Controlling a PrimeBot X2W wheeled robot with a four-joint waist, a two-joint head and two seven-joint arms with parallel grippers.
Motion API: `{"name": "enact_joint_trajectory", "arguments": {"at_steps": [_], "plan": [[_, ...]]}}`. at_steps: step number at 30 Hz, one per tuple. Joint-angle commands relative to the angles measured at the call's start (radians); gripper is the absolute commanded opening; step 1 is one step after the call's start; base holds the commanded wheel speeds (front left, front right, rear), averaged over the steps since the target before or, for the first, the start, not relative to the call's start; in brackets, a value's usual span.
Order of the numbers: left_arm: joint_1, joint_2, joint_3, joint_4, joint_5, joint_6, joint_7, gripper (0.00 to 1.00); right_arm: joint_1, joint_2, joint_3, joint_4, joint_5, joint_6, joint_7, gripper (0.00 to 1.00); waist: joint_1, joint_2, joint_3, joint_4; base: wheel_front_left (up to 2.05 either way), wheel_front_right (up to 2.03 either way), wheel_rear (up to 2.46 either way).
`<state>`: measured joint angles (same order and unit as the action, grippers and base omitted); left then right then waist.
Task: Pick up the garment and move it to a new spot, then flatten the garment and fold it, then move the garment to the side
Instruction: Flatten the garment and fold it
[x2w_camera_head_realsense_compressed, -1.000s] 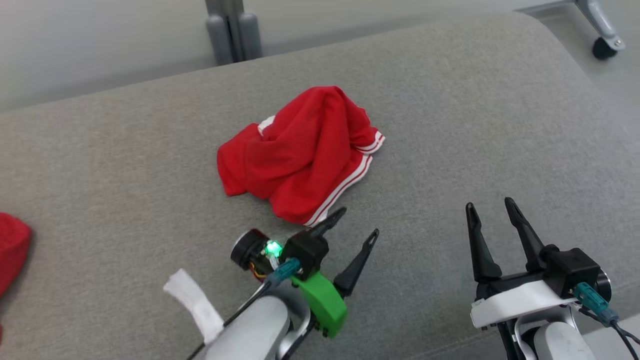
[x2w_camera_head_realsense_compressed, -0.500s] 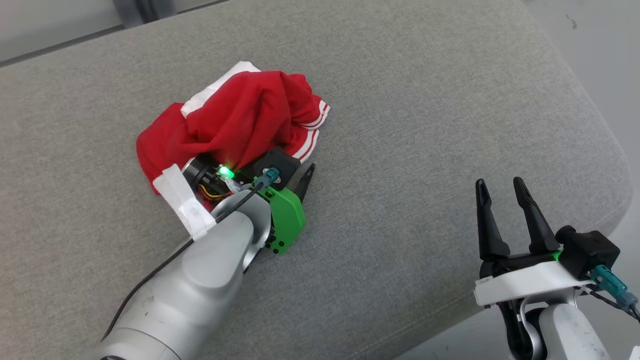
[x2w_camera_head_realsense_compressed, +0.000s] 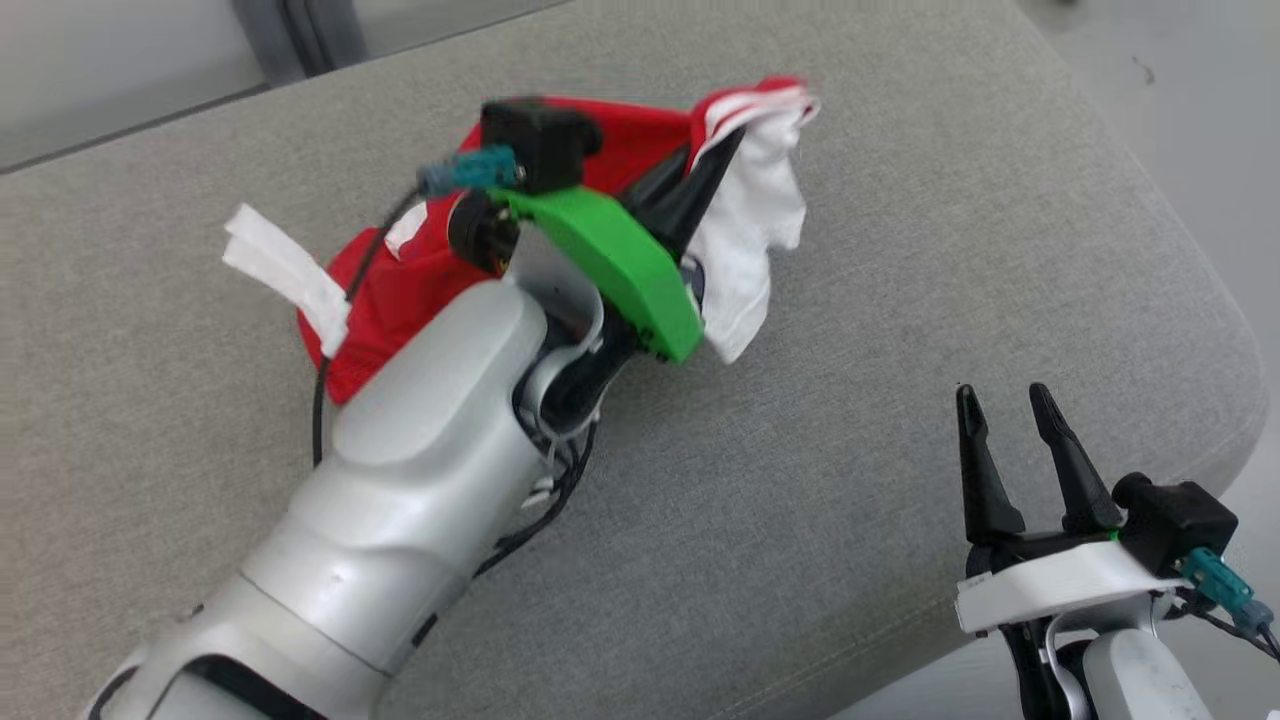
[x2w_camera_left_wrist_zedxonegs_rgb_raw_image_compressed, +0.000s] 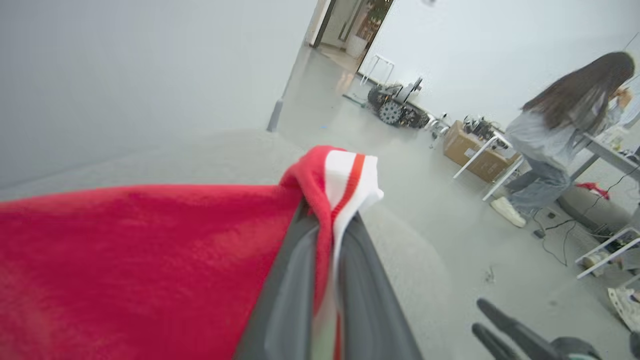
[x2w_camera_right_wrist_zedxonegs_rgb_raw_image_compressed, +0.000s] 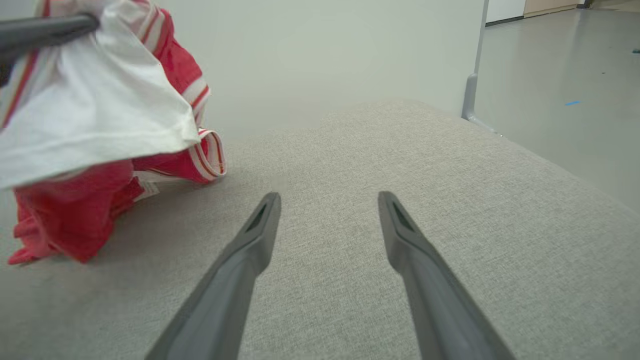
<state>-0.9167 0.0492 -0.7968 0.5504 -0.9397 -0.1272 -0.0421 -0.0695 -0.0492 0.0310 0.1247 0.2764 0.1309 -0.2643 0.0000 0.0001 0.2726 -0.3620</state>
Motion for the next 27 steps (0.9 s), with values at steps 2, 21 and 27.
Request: {"name": "enact_joint_trajectory", "arguments": {"at_steps": [2, 21, 27], "plan": [[-0.072, 0.004, 0.035, -0.064, -0.108, -0.004, 0.018, 0.0, 0.025, -0.002, -0.001, 0.014, 0.003, 0.0, 0.0, 1.0, 0.0, -0.0001, -0.099, 0.069, 0.0, 0.0, 0.0], [0.074, 0.05, 0.286, 0.166, -0.486, 0.025, -0.204, 0.0, 0.052, -0.002, -0.025, 0.027, 0.011, 0.0, 0.0, 1.0, 0.0, -0.0001, -0.146, 0.189, 0.0, 0.0, 0.0], [0.321, 0.093, 0.534, 0.261, -0.282, 0.01, -0.223, 0.0, 0.058, -0.001, -0.033, 0.018, -0.026, 0.0, 0.0, 1.0, 0.0, -0.0001, -0.145, 0.218, 0.0, 0.0, 0.0]]}}
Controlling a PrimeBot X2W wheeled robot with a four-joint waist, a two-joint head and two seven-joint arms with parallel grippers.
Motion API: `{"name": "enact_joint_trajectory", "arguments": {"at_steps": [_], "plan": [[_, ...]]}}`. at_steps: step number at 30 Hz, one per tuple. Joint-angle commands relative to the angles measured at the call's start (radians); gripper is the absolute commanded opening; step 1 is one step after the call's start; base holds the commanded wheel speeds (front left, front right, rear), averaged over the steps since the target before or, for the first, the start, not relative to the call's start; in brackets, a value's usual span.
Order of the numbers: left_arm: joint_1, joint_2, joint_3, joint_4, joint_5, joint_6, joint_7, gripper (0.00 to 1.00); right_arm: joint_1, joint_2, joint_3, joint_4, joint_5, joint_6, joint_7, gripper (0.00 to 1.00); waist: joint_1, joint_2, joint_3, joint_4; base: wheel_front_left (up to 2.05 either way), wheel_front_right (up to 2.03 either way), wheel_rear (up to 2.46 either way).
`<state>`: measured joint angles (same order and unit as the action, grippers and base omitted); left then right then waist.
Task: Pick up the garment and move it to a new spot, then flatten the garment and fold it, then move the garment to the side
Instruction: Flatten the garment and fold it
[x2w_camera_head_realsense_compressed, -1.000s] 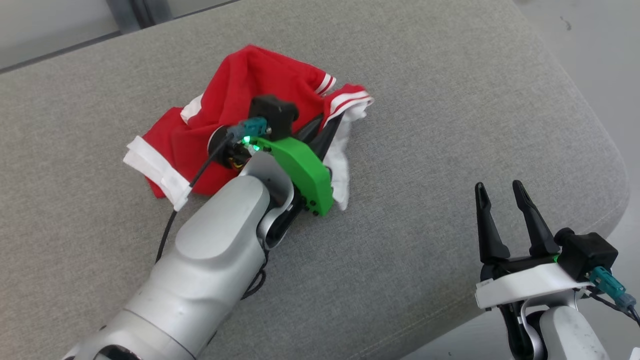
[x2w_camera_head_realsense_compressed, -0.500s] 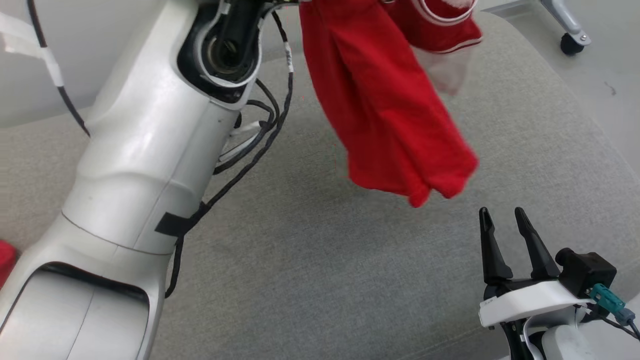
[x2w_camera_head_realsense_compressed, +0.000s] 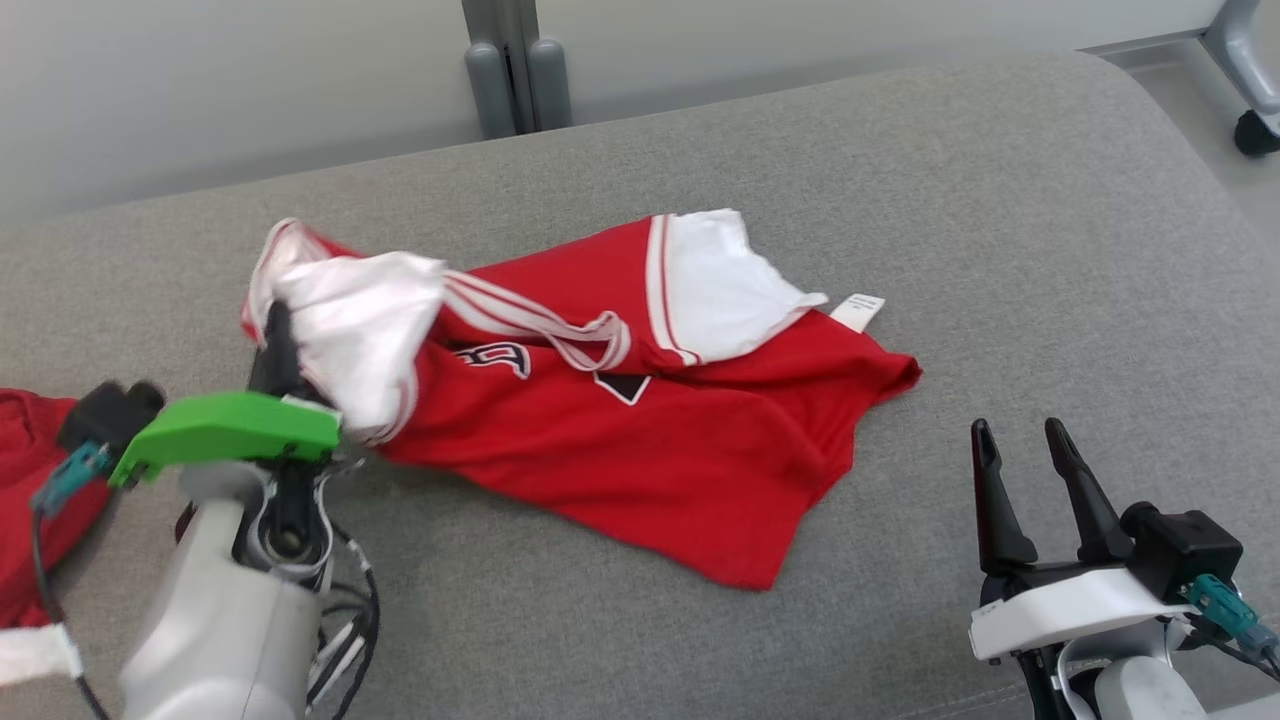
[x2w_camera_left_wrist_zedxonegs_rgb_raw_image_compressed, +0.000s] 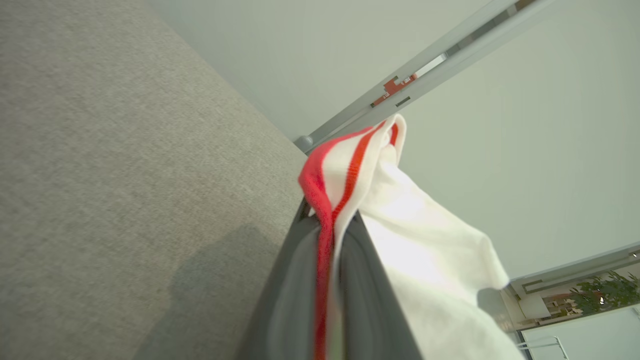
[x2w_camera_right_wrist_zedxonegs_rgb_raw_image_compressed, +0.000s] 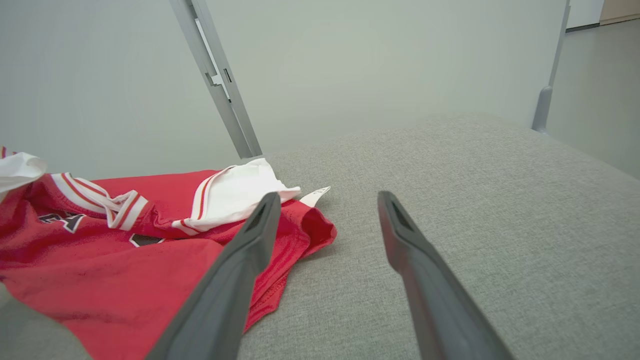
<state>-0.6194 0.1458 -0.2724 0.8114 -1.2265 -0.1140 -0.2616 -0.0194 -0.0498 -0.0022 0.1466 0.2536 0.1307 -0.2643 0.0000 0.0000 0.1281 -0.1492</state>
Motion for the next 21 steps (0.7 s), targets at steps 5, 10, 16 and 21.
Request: {"name": "enact_joint_trajectory", "arguments": {"at_steps": [5, 10, 16, 21], "plan": [[0.196, -0.066, 0.282, -0.053, 0.176, -0.009, -0.004, 0.0, 0.009, -0.001, -0.003, -0.007, -0.018, 0.0, 0.0, 1.0, 0.0, 0.0, -0.012, 0.023, 0.0, 0.0, 0.0], [0.329, -0.09, 0.363, -0.123, 0.305, -0.011, -0.004, 0.19, 0.019, -0.001, -0.001, -0.006, -0.018, 0.0, 0.0, 1.0, 0.0, 0.0, -0.026, 0.04, 0.0, 0.0, 0.0], [0.44, -0.093, 0.415, -0.335, 0.49, 0.046, -0.004, 1.0, 0.025, -0.002, 0.011, -0.006, -0.013, 0.0, 0.0, 1.0, 0.0, 0.0, -0.027, 0.053, 0.0, 0.0, 0.0], [0.517, -0.093, 0.373, -0.577, 0.687, 0.093, -0.003, 1.0, 0.016, -0.002, 0.018, -0.008, -0.013, 0.0, 0.0, 1.0, 0.0, 0.0, -0.021, 0.052, 0.0, 0.0, 0.0]]}}
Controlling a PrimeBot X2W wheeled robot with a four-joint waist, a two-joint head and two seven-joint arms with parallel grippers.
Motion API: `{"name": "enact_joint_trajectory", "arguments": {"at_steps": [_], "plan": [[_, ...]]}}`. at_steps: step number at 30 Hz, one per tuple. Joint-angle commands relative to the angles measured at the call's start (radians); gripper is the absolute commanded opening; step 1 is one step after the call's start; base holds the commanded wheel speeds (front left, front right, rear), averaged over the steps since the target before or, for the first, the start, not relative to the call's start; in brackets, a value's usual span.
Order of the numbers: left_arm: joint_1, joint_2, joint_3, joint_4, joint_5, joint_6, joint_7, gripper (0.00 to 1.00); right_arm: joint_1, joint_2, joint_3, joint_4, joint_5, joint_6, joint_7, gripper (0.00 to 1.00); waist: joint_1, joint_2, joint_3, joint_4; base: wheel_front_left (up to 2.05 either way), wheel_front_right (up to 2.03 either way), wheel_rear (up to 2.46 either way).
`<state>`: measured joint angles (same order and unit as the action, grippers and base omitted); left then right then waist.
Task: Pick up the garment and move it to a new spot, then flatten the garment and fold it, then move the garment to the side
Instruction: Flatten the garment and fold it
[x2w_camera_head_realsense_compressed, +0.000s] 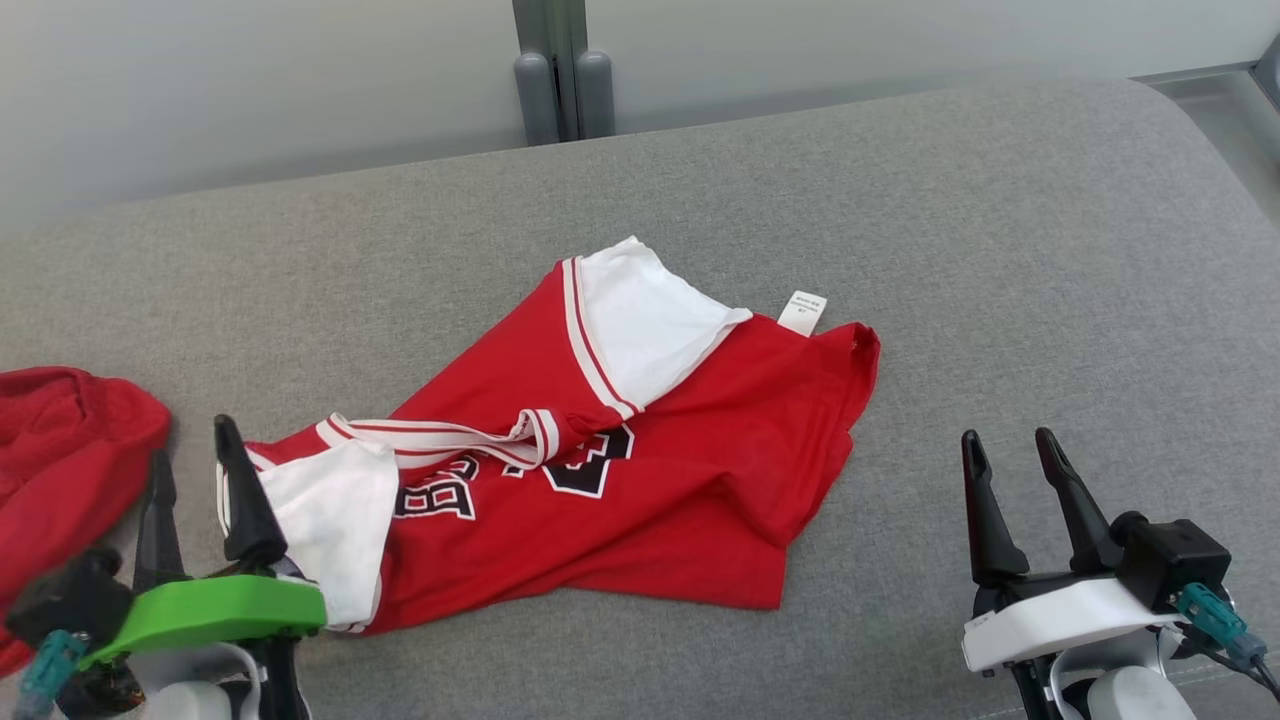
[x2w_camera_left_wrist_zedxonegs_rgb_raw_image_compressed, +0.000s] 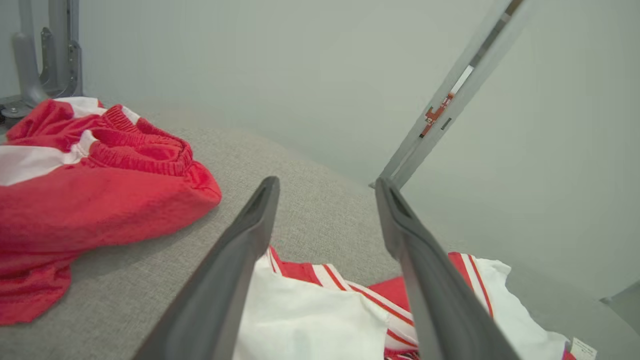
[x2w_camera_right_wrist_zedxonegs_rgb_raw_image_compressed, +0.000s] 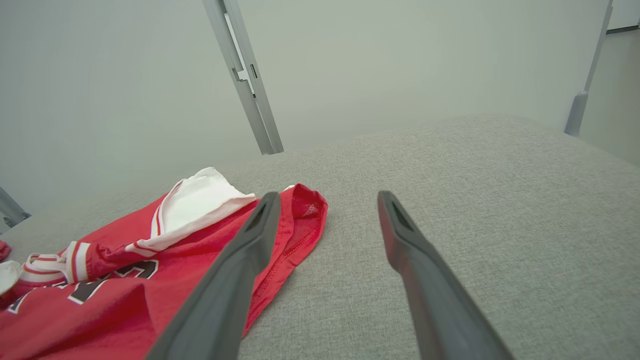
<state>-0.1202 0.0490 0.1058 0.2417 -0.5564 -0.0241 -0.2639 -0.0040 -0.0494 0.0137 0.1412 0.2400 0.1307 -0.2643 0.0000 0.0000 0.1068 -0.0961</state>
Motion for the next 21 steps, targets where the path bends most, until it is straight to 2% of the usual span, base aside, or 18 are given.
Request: {"name": "enact_joint_trajectory", "arguments": {"at_steps": [1, 4, 8, 14, 18, 21], "plan": [[0.029, 0.003, -0.023, -0.041, 0.06, 0.01, 0.0, 1.0, 0.0, -0.002, 0.003, -0.001, 0.0, 0.0, 0.0, 1.0, 0.0, 0.0, 0.001, -0.002, 0.0, 0.0, 0.0], [0.071, 0.004, -0.09, -0.111, 0.172, 0.012, -0.001, 1.0, -0.001, -0.002, 0.003, 0.0, 0.0, 0.0, 0.0, 1.0, 0.0, 0.0, 0.002, -0.007, 0.0, 0.0, 0.0], [0.107, 0.004, -0.167, -0.131, 0.278, 0.016, -0.001, 1.0, -0.002, -0.002, 0.004, -0.001, 0.001, 0.0, 0.0, 1.0, 0.0, 0.0, 0.006, -0.012, 0.0, 0.0, 0.0], [0.087, 0.004, -0.242, -0.07, 0.406, 0.001, -0.001, 1.0, -0.007, -0.002, 0.006, -0.002, 0.002, 0.0, 0.0, 1.0, 0.0, 0.0, 0.018, -0.011, 0.0, 0.0, 0.0], [0.006, 0.013, -0.305, 0.005, 0.472, -0.023, 0.0, 1.0, -0.015, -0.002, 0.012, -0.001, 0.001, 0.0, 0.0, 1.0, 0.0, 0.0, 0.029, -0.016, 0.0, 0.0, 0.0], [-0.096, 0.012, -0.367, 0.078, 0.516, -0.043, 0.039, 1.0, -0.028, -0.002, 0.021, -0.002, 0.003, 0.0, 0.0, 1.0, 0.0, 0.0, 0.045, -0.034, 0.0, 0.0, 0.0]]}}
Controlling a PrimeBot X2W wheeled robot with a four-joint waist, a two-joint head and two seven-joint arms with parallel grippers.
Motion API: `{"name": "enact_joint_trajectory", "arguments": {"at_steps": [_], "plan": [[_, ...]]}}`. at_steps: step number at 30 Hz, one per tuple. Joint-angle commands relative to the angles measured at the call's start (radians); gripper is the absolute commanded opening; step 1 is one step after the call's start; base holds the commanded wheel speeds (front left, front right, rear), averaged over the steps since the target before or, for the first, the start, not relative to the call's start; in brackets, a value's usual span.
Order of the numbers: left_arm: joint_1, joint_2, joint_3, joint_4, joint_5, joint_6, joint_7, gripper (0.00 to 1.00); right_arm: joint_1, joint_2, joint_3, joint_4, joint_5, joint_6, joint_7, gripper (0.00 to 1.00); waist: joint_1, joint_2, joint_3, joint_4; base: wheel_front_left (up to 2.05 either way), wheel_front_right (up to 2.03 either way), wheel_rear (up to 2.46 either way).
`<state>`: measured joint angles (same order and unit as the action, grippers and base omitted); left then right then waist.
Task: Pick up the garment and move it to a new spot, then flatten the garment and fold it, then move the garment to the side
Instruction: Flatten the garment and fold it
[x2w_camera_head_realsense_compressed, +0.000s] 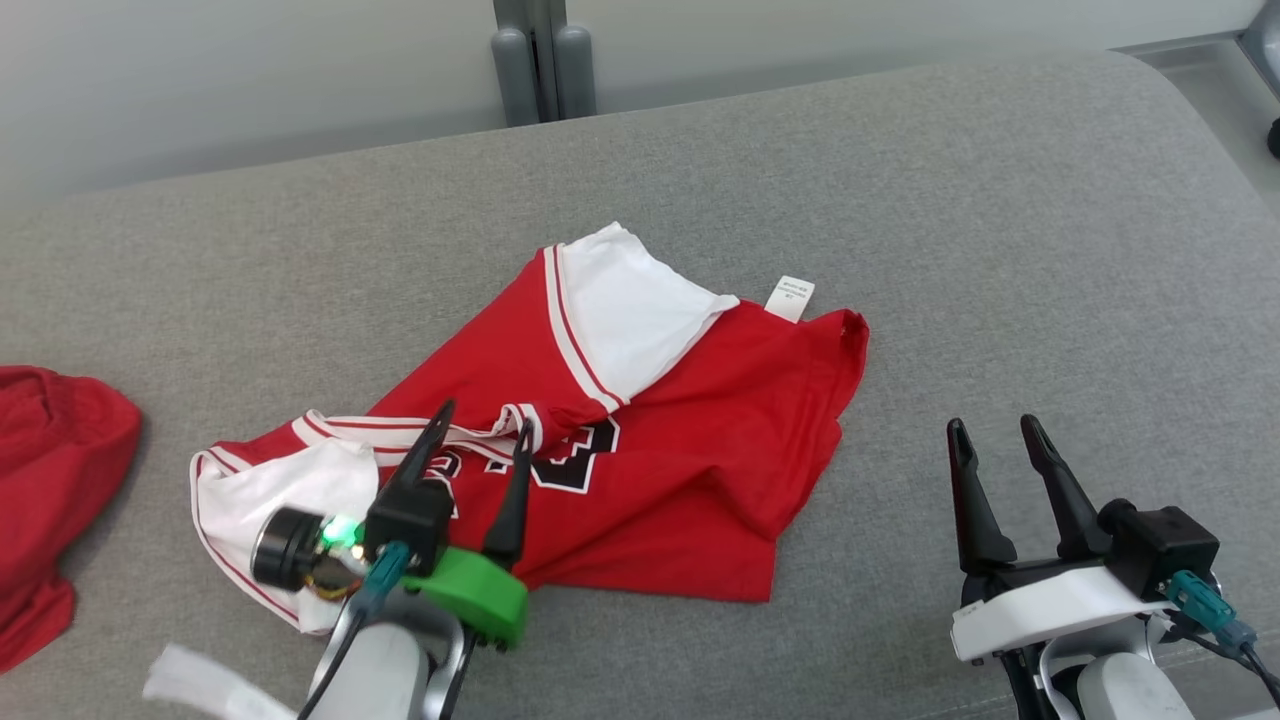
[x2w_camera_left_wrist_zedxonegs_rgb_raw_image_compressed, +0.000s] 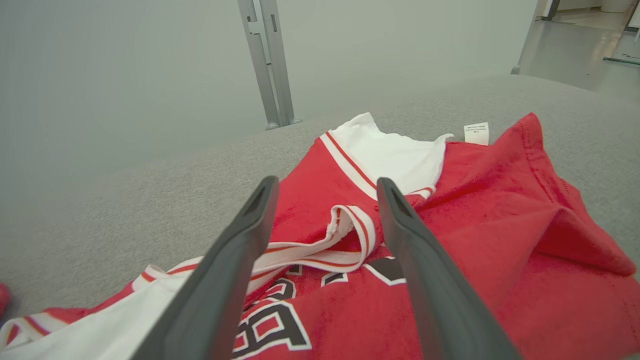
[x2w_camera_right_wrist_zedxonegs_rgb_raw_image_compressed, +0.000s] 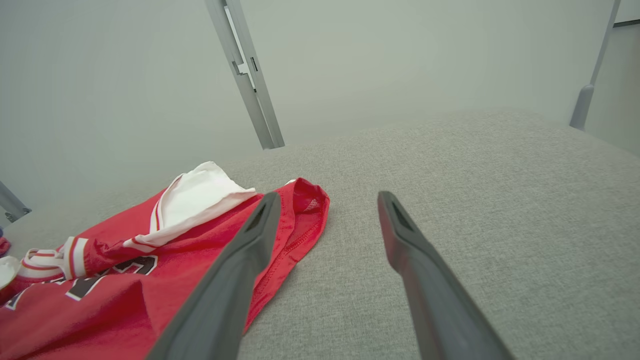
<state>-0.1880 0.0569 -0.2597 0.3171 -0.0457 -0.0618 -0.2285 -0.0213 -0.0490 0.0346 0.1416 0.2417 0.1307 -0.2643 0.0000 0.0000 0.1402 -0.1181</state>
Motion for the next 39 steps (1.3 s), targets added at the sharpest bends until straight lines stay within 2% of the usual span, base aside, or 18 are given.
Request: {"name": "enact_joint_trajectory", "arguments": {"at_steps": [1, 7, 12, 20, 28, 37, 38, 39], "plan": [[-0.061, 0.004, -0.018, 0.021, 0.014, -0.009, 0.021, 1.0, -0.014, -0.002, 0.002, -0.004, 0.002, 0.0, 0.0, 1.0, 0.0, 0.0, 0.019, -0.018, 0.0, 0.0, 0.0], [-0.282, -0.003, -0.149, 0.125, 0.031, -0.04, 0.182, 1.0, -0.049, -0.002, 0.01, -0.013, 0.002, 0.0, 0.0, 1.0, 0.0, 0.0, 0.097, -0.064, 0.0, 0.0, 0.0], [-0.445, -0.004, -0.278, 0.171, -0.019, -0.048, 0.324, 1.0, -0.075, -0.002, 0.01, -0.019, 0.007, 0.0, 0.0, 1.0, 0.0, 0.0, 0.171, -0.096, 0.0, 0.0, 0.0], [-0.63, -0.003, -0.458, 0.226, 0.001, -0.009, 0.519, 1.0, -0.095, -0.002, 0.005, -0.016, 0.023, 0.0, 0.0, 1.0, 0.0, 0.0, 0.232, -0.132, 0.0, 0.0, 0.0], [-0.729, -0.004, -0.525, 0.321, 0.029, 0.039, 0.569, 1.0, -0.113, -0.002, 0.024, -0.025, 0.032, 0.0, 0.0, 1.0, 0.0, 0.0, 0.255, -0.154, 0.0, 0.0, 0.0], [-0.781, -0.004, -0.555, 0.401, 0.014, 0.055, 0.566, 1.0, -0.109, -0.002, 0.036, -0.027, 0.044, 0.0, 0.0, 1.0, 0.0, 0.0, 0.265, -0.168, 0.0, 0.0, 0.0], [-0.782, -0.004, -0.558, 0.406, 0.009, 0.051, 0.565, 0.64, -0.11, -0.002, 0.036, -0.027, 0.045, 0.0, 0.0, 1.0, 0.0, 0.0, 0.265, -0.169, 0.0, 0.0, 0.0], [-0.785, -0.004, -0.562, 0.411, 0.003, 0.047, 0.565, 0.43, -0.11, -0.002, 0.036, -0.026, 0.045, 0.0, 0.0, 1.0, 0.0, 0.0, 0.265, -0.17, 0.0, 0.0, 0.0]]}}
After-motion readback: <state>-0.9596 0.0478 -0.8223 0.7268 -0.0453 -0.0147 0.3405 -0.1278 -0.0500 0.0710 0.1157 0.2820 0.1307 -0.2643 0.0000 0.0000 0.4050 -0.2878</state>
